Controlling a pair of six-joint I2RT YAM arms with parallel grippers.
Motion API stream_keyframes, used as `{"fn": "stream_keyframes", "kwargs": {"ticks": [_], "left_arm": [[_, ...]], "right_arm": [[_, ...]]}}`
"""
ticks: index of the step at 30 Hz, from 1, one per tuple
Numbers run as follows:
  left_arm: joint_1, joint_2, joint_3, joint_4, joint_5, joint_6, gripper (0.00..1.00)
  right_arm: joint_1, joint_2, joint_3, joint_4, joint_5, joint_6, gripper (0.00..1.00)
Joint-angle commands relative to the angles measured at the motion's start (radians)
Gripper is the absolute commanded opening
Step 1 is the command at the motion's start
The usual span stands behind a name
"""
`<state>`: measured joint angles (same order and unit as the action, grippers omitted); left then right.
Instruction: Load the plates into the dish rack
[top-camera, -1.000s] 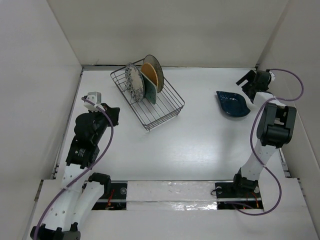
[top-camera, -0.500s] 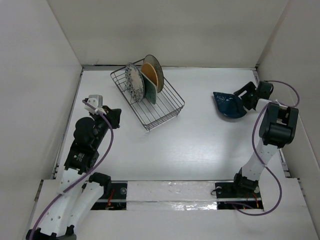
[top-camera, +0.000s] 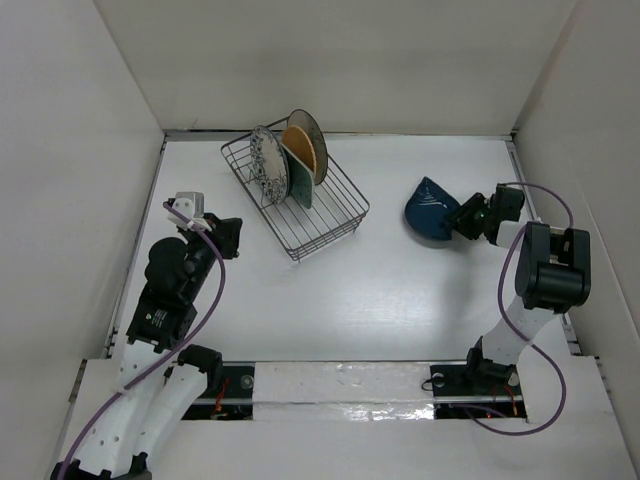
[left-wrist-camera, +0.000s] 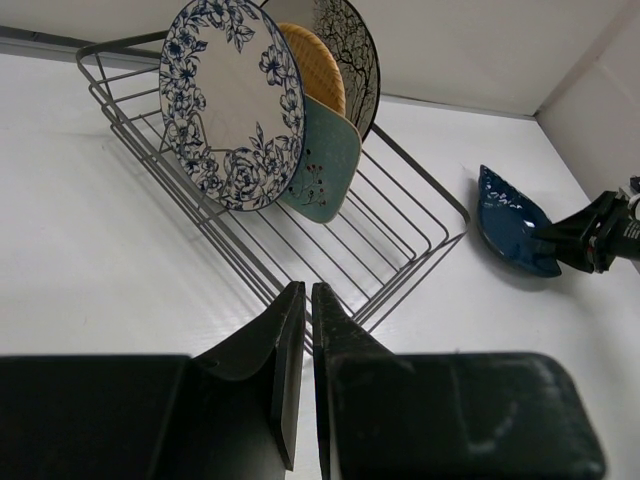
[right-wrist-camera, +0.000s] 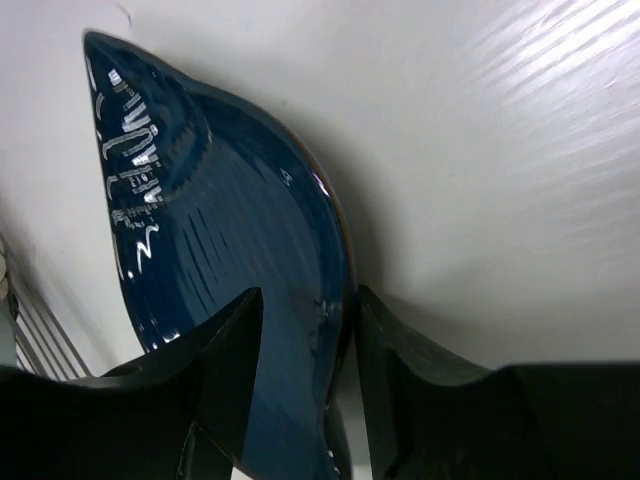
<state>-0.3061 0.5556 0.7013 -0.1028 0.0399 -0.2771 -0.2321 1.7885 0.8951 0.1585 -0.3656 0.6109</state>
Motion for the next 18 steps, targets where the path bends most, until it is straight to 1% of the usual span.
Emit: {"fn": "stream_keyframes", "kwargs": {"ticks": [1,6,8,9,10,11,12,14,15,16,17,18], "left_arm": [[-0.004,-0.010,0.013,0.029,-0.008,0.009,0.05],[-0.004,-0.006,0.012,0.029,-0.009,0.010,0.05],[-0.004,-0.008,0.014,0.026,-0.017,0.010,0.05],[-0.004,-0.010,0.013,0.028,-0.018,0.012,0.05],[-0.004,-0.013,0.012,0.029,-0.024,0.012,0.05],[-0.004,-0.016,0.010,0.029,-0.028,0.010,0.05],[-0.004,-0.017,0.010,0.029,-0.029,0.010,0.05],[-0.004,-0.022,0.009,0.029,-0.029,0.010,0.06],[-0.004,-0.023,0.009,0.031,-0.028,0.010,0.06],[-0.004,-0.026,0.007,0.032,-0.025,0.010,0.06],[-0.004,-0.029,0.007,0.032,-0.025,0.012,0.06],[-0.004,-0.031,0.006,0.032,-0.028,0.012,0.06]], "right_arm": [[0.013,0.012,-0.024,0.064,-0.056,-0.025,0.45],[0.013,0.029,0.014,0.039,-0.021,-0.033,0.49],[0.004,0.063,0.031,0.038,-0.042,-0.030,0.47],[-0.006,0.077,0.047,0.042,-0.052,-0.025,0.43],[-0.006,0.090,0.053,0.047,-0.061,-0.019,0.41],[-0.006,0.112,0.059,0.052,-0.061,-0.008,0.35],[-0.006,0.121,0.071,0.052,-0.061,-0.005,0.23],[-0.006,0.133,0.079,0.053,-0.058,-0.003,0.15],[-0.006,0.132,0.082,0.050,-0.052,-0.002,0.05],[0.003,0.129,0.080,0.052,-0.035,0.001,0.00],[0.004,0.120,0.076,0.055,-0.024,0.003,0.00],[0.022,0.074,0.064,0.073,-0.015,0.007,0.00]]}}
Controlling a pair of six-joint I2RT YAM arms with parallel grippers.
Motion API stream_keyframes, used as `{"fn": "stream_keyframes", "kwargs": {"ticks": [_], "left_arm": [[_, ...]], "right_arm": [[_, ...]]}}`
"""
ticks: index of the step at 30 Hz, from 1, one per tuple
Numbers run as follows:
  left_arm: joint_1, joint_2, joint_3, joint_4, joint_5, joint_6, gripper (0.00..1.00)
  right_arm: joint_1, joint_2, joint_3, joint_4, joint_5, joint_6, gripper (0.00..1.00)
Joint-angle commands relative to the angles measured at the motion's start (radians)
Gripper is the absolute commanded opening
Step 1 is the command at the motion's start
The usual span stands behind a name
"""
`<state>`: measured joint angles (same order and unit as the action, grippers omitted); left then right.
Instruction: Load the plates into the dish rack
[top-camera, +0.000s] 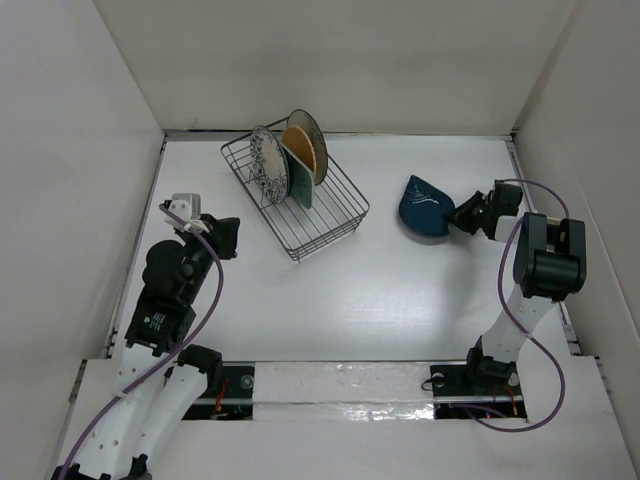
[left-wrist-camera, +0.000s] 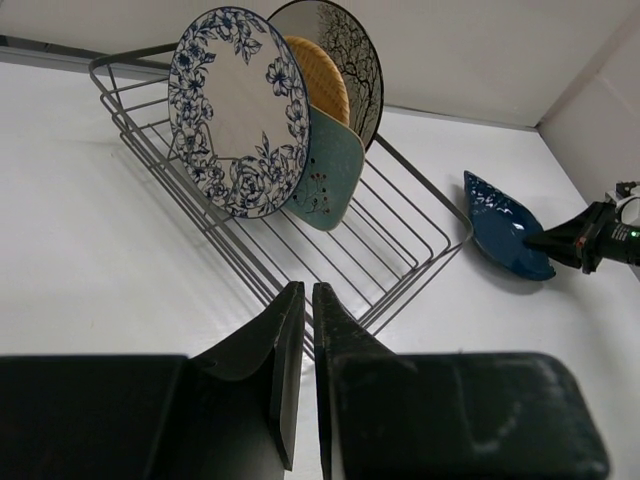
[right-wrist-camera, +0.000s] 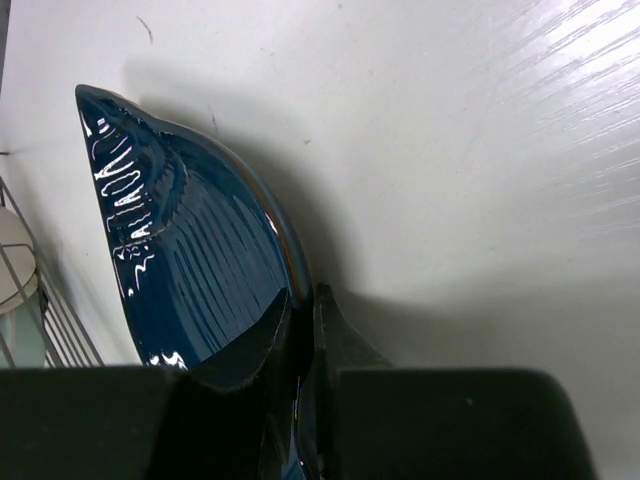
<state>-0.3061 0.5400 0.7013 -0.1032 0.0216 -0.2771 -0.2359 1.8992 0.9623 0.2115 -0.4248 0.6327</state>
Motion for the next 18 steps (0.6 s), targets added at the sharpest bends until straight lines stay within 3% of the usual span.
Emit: {"fn": "stream_keyframes", "kwargs": {"ticks": [1,4,7,9,13,18], "left_arm": [[-0.004,-0.017,0.004,0.036,-0.014,0.013,0.07],[-0.004,-0.008,0.007,0.034,-0.009,0.013,0.10],[-0.004,-0.008,0.009,0.034,-0.011,0.013,0.20],[-0.004,-0.014,0.010,0.034,-0.014,0.013,0.24],[-0.004,-0.018,0.010,0.036,-0.012,0.010,0.29],[-0.004,-0.034,0.014,0.036,-0.057,0.004,0.29]], "right_arm": [[0.038,-0.073,-0.034,0.049,0.087,-0.013,0.00],[0.143,-0.263,-0.019,-0.018,0.255,-0.051,0.00],[0.278,-0.417,0.093,-0.096,0.409,-0.132,0.00],[0.424,-0.439,0.251,-0.194,0.562,-0.203,0.00],[0.656,-0.399,0.519,-0.303,0.731,-0.284,0.00],[0.897,-0.185,0.850,-0.389,0.911,-0.379,0.00]]}}
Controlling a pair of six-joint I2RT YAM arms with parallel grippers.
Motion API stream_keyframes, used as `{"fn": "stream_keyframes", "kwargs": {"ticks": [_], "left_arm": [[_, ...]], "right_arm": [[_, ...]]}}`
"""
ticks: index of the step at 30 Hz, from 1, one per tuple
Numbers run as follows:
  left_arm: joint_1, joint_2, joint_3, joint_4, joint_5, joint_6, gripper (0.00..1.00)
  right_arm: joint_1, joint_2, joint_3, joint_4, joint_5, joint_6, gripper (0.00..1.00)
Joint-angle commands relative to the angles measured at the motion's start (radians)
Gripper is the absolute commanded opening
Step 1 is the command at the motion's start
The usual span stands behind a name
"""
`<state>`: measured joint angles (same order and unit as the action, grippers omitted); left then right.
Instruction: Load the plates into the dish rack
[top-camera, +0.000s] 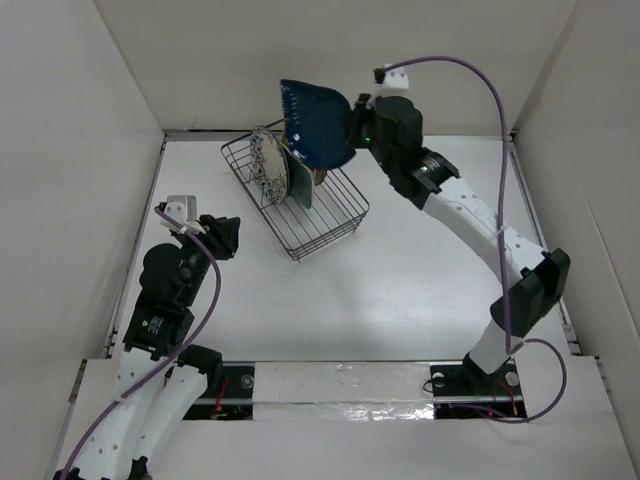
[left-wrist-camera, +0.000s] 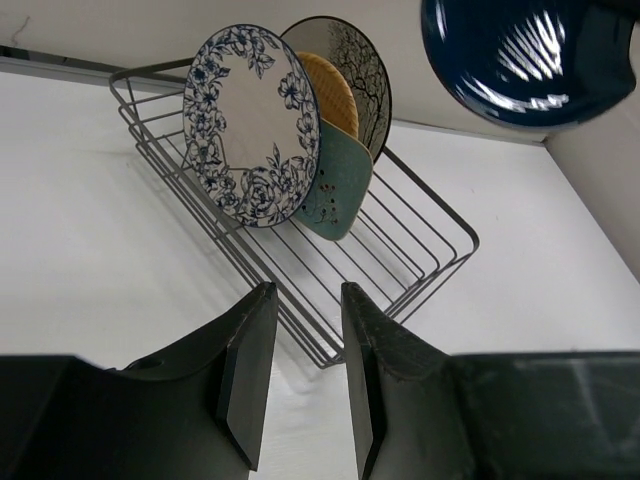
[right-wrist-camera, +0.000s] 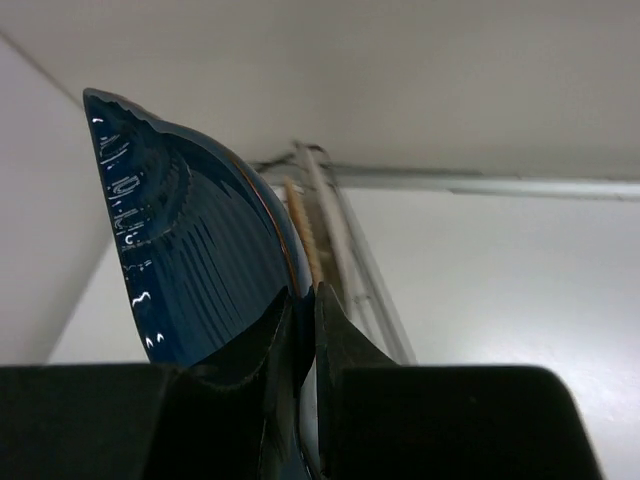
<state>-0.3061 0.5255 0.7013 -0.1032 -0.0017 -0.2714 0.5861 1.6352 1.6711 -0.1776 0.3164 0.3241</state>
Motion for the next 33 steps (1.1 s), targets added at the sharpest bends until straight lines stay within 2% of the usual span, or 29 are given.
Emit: {"fn": "stream_keyframes", "kwargs": {"ticks": [1,4,6,7,8,10,12,13,19,23,33], "left_arm": [[-0.004,-0.021,0.017,0.037,-0.040,-0.002,0.29],[-0.004,-0.022,0.020,0.033,-0.050,-0.005,0.29],[-0.004,-0.024,0.021,0.031,-0.061,-0.005,0.29],[-0.004,-0.025,0.023,0.030,-0.066,-0.005,0.29],[-0.004,-0.025,0.023,0.028,-0.069,-0.006,0.29],[-0.004,-0.028,0.027,0.025,-0.081,-0.006,0.29],[-0.004,-0.030,0.029,0.023,-0.086,-0.006,0.29],[-0.004,-0.028,0.030,0.022,-0.090,-0.006,0.29],[-0.004,-0.022,0.032,0.020,-0.092,-0.006,0.28],[-0.004,-0.022,0.032,0.022,-0.089,-0.008,0.28],[-0.004,-0.015,0.033,0.020,-0.084,-0.008,0.28]], "right_arm": [[0.102,0.118,0.253,-0.011,0.193,-0.083,0.00],[0.196,0.274,0.428,-0.036,0.294,-0.135,0.00],[0.245,0.400,0.678,-0.060,0.378,-0.175,0.00],[0.257,0.441,0.679,-0.068,0.378,-0.186,0.00],[0.268,0.484,0.800,-0.069,0.406,-0.195,0.00],[0.290,0.602,0.916,-0.071,0.449,-0.236,0.00],[0.319,0.653,0.998,-0.016,0.516,-0.296,0.00],[0.319,0.672,0.987,0.074,0.530,-0.312,0.00],[0.339,0.778,1.001,0.223,0.592,-0.407,0.00],[0.359,0.857,0.994,0.378,0.682,-0.539,0.00],[0.377,0.986,0.989,0.562,0.750,-0.765,0.00]]}}
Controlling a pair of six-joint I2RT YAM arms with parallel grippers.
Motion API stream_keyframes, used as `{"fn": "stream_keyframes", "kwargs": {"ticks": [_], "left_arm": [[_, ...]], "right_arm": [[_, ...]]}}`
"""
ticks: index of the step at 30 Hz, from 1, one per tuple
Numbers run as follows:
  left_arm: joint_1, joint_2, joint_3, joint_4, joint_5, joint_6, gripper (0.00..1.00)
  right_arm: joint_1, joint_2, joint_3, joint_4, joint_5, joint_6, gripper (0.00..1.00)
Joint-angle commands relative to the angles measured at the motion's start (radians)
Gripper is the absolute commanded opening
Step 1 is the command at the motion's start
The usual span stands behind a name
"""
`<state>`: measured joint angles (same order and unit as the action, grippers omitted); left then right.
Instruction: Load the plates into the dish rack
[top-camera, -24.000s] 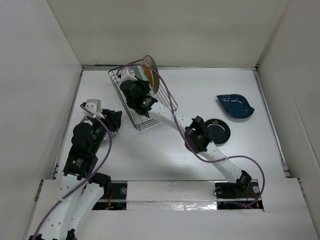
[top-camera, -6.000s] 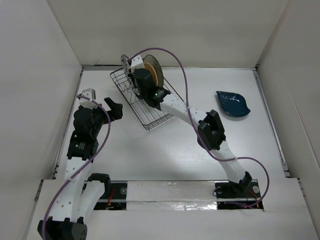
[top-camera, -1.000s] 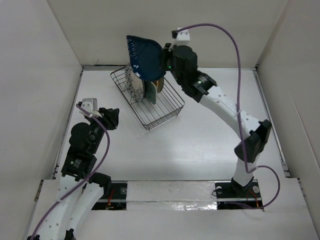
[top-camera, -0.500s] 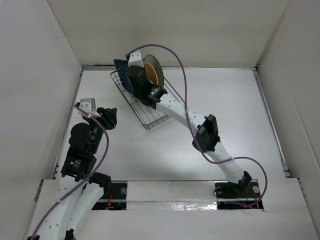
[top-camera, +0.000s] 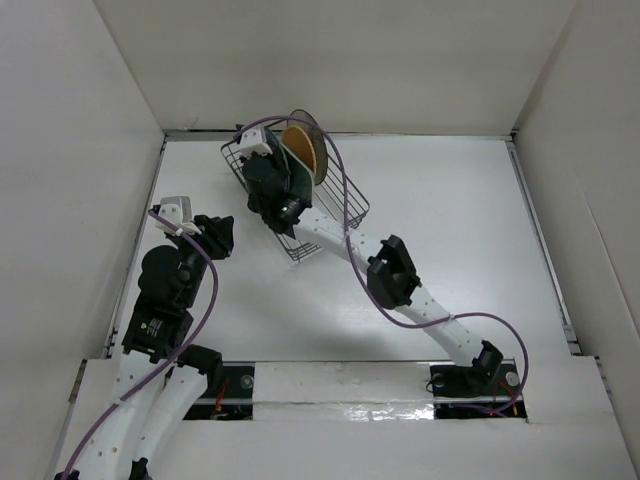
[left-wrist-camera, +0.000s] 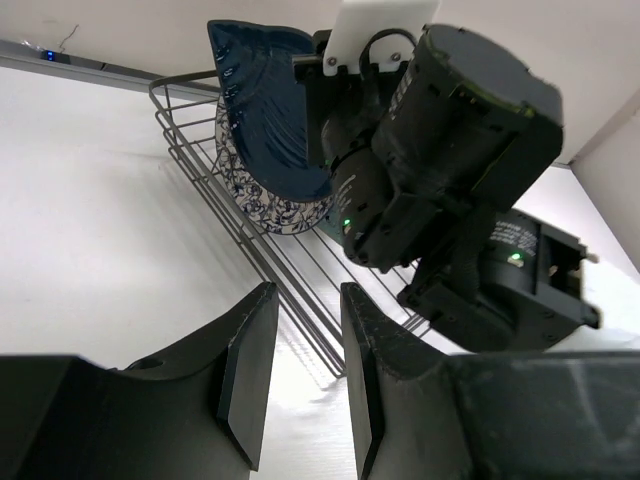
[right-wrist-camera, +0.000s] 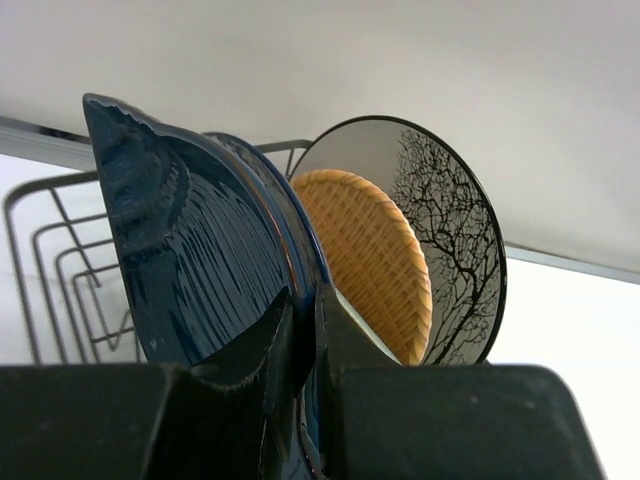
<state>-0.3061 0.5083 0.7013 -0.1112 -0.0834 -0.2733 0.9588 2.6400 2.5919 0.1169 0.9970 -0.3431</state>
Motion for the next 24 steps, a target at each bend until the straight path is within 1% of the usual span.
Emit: {"fn": "stream_keyframes", "kwargs": {"ticks": [1,2,3,7,9,14,20,24], "left_arm": [[-0.004,0.001,0.033,0.027,-0.004,-0.004,0.28],[-0.004,0.002,0.035,0.028,-0.004,-0.006,0.28],[-0.004,0.002,0.033,0.027,-0.004,-0.004,0.28],[-0.004,0.006,0.035,0.027,-0.004,-0.006,0.28],[-0.004,0.007,0.033,0.025,-0.006,-0.006,0.28],[-0.004,0.006,0.035,0.024,-0.012,-0.006,0.28],[-0.004,0.007,0.035,0.019,-0.032,-0.006,0.28],[-0.004,0.001,0.033,0.019,-0.044,-0.009,0.28]], "right_arm": [[0.014,-0.009,0.062,0.305,0.078,-0.137,0.00],[0.014,0.006,0.054,0.388,0.094,-0.180,0.00],[0.023,0.017,0.057,0.417,0.100,-0.242,0.00],[0.034,0.052,0.071,0.457,0.100,-0.281,0.00],[0.034,0.061,0.073,0.429,0.085,-0.252,0.00],[0.052,0.071,0.016,0.399,0.085,-0.217,0.00],[0.070,0.097,-0.021,0.405,0.080,-0.182,0.00],[0.070,0.101,-0.059,0.399,0.068,-0.113,0.00]]}}
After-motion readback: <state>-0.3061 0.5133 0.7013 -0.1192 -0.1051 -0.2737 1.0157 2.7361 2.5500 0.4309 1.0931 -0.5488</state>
